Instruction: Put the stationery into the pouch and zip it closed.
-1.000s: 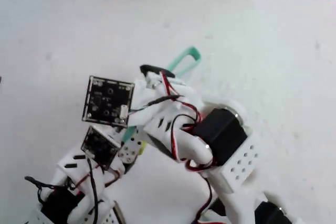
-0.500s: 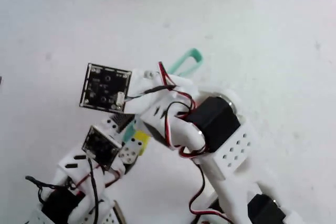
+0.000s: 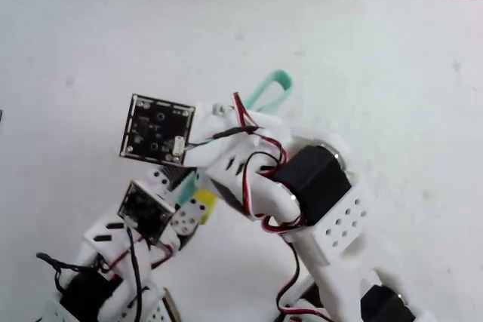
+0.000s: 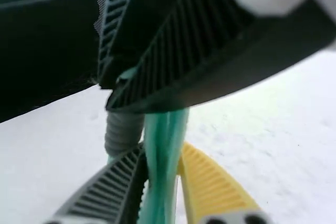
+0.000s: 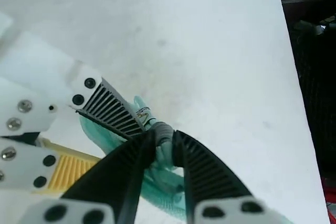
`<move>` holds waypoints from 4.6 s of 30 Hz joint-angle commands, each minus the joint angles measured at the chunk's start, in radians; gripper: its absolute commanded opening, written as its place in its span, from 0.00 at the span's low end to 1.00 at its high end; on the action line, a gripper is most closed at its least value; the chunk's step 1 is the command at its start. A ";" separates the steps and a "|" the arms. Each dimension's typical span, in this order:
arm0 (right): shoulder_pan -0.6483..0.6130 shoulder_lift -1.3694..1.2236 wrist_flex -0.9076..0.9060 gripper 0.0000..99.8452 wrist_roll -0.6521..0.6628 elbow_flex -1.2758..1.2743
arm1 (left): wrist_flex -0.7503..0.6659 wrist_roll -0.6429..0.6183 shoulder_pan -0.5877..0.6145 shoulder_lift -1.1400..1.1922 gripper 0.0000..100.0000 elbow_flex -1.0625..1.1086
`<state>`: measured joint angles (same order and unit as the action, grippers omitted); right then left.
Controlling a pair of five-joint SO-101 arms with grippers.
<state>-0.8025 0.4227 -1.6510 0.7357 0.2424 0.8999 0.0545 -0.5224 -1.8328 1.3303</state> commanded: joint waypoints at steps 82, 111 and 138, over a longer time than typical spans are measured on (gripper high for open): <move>0.140 0.073 -0.070 0.23 -0.431 0.097 | -0.035 -0.003 0.012 -0.001 0.02 0.003; 0.139 -0.088 -0.039 0.02 -0.425 0.014 | -0.051 -0.201 0.133 -0.001 0.24 -0.028; 0.147 -0.093 0.248 0.02 -0.175 -0.110 | -0.028 -0.146 0.097 -0.001 0.02 -0.072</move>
<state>-0.7119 0.3368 -1.4837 0.4795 0.1964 0.8615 -0.1066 -0.3997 -1.8236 1.3257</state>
